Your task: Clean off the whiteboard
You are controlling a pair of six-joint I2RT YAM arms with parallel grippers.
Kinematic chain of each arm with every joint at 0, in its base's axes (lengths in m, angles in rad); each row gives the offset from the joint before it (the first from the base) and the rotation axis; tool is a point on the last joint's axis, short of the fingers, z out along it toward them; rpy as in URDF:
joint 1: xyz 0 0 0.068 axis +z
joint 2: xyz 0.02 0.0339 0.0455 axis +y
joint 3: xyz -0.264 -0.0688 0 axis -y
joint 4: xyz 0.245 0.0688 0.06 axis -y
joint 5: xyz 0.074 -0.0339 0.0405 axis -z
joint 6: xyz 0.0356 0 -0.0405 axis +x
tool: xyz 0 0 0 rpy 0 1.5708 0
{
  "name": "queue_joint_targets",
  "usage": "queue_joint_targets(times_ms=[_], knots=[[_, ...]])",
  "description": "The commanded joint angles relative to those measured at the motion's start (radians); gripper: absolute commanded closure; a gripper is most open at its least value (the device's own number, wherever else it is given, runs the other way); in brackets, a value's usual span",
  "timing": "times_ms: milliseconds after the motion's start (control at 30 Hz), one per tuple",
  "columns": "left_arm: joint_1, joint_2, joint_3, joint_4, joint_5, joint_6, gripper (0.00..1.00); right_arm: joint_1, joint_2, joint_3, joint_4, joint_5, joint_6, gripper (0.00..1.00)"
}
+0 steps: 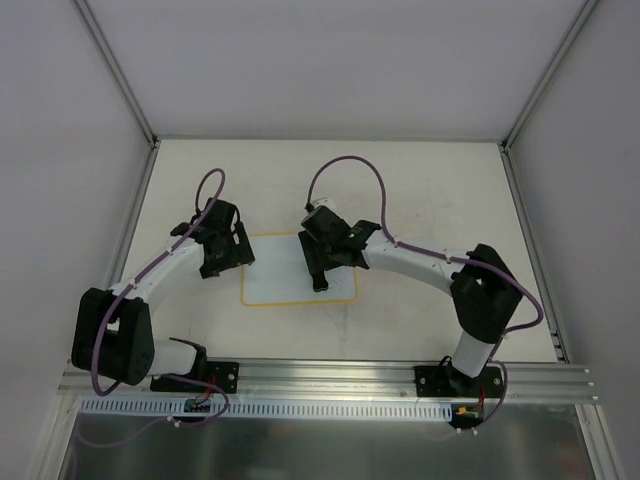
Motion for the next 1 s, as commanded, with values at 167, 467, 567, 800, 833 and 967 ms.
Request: queue_joint_targets(times_ms=[167, 467, 567, 800, 833, 967], knots=[[0.052, 0.044, -0.037, 0.038, 0.120, 0.078, 0.24, 0.045, 0.140, 0.104, -0.060, 0.056, 0.094, 0.36], [0.054, 0.122, -0.046, 0.083, 0.189, 0.055, 0.33, 0.045, 0.194, 0.097, -0.066, 0.061, 0.114, 0.48], [0.054, 0.150, -0.045, 0.087, 0.205, 0.048, 0.40, 0.046, 0.204, 0.105, -0.063, 0.059, 0.105, 0.54], [0.051, 0.171, -0.071, 0.090, 0.198, 0.032, 0.60, 0.046, 0.218, 0.117, -0.062, 0.035, 0.082, 0.67], [0.049, 0.171, -0.074, 0.089, 0.198, 0.029, 0.63, 0.046, 0.220, 0.120, -0.062, 0.032, 0.077, 0.70], [0.042, 0.171, -0.091, 0.089, 0.192, 0.017, 0.75, 0.048, 0.217, 0.130, -0.060, 0.013, 0.059, 0.91]])
